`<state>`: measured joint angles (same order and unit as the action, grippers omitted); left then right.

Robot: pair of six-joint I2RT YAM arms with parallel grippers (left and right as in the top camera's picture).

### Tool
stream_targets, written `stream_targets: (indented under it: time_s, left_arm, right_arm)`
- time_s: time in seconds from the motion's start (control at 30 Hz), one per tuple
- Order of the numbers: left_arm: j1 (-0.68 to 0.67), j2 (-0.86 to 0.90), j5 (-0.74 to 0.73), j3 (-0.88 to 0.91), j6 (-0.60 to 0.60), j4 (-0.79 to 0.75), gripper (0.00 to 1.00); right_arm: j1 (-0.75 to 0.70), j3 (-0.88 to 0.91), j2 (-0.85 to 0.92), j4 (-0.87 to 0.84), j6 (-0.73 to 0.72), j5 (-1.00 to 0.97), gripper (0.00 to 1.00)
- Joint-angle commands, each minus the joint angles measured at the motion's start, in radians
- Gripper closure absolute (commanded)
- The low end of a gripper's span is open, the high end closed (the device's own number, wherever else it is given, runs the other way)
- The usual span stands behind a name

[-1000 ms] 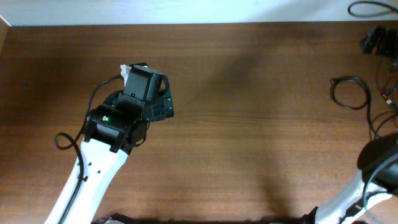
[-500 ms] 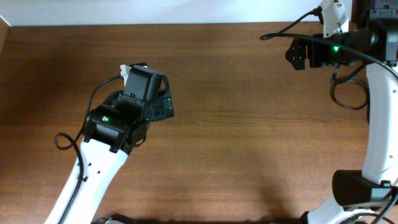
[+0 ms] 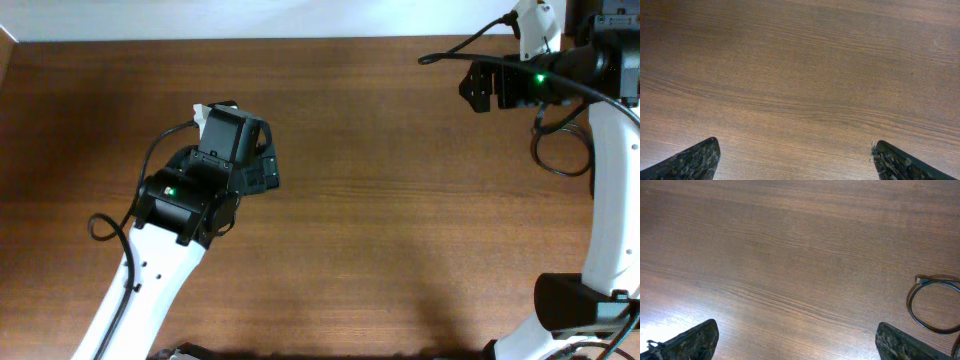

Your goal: Untangle cables

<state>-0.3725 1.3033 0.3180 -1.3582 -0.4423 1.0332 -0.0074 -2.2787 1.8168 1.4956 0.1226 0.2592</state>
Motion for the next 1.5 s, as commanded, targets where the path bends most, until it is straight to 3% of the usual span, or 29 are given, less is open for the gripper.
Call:
stream_targets:
  time_s: [0.0,0.17,0.33,0.4,0.47,0.5,0.7,0.77,0.93,0.97,1.03,1.07,1.47]
  left_arm:
    - [0.004,-0.011,0.000,-0.004,-0.012,0.001,0.01]
    - [0.005,-0.044,0.030,-0.004,-0.012,0.064,0.01]
    - [0.008,-0.330,0.044,0.168,0.173,0.006,0.01]
    - [0.050,-0.584,-0.072,0.430,0.290,-0.211,0.01]
    - [0.087,-0.768,-0.153,0.663,0.303,-0.430,0.01]
    - [0.109,-0.891,-0.228,0.829,0.349,-0.624,0.01]
    - [0.164,-1.160,-0.361,1.246,0.467,-1.231,0.01]
    - [0.182,-1.219,-0.365,1.324,0.474,-1.332,0.01]
    - [0.196,-1.299,-0.360,1.350,0.594,-1.266,0.01]
    - [0.204,-1.299,-0.356,1.350,0.594,-1.219,0.01]
    - [0.230,-1.299,-0.337,1.350,0.594,-0.980,0.01]
    - [0.232,-1.299,-0.318,1.350,0.587,-0.947,0.01]
    - [0.232,-1.298,-0.304,1.350,0.587,-0.949,0.01]
  right_arm:
    - [0.007,0.000,-0.010,0.001,-0.008,-0.006,0.01]
    - [0.007,0.000,-0.010,0.001,-0.008,-0.005,0.01]
    - [0.007,0.000,-0.010,0.001,-0.008,-0.006,0.01]
    - [0.007,0.000,-0.010,0.001,-0.008,-0.006,0.01]
    - [0.007,0.000,-0.010,0.001,-0.008,-0.006,0.01]
    - [0.007,0.000,-0.010,0.001,-0.008,-0.005,0.01]
    - [0.007,0.000,-0.010,0.001,-0.008,-0.005,0.01]
    - [0.007,0.000,-0.010,0.001,-0.008,-0.005,0.01]
    - [0.007,0.000,-0.010,0.001,-0.008,-0.005,0.01]
    - [0.007,0.000,-0.010,0.001,-0.008,-0.006,0.01]
    - [0.007,0.000,-0.010,0.001,-0.008,-0.005,0.01]
    - [0.007,0.000,-0.010,0.001,-0.008,-0.005,0.01]
    - [0.007,0.000,-0.010,0.001,-0.008,-0.006,0.01]
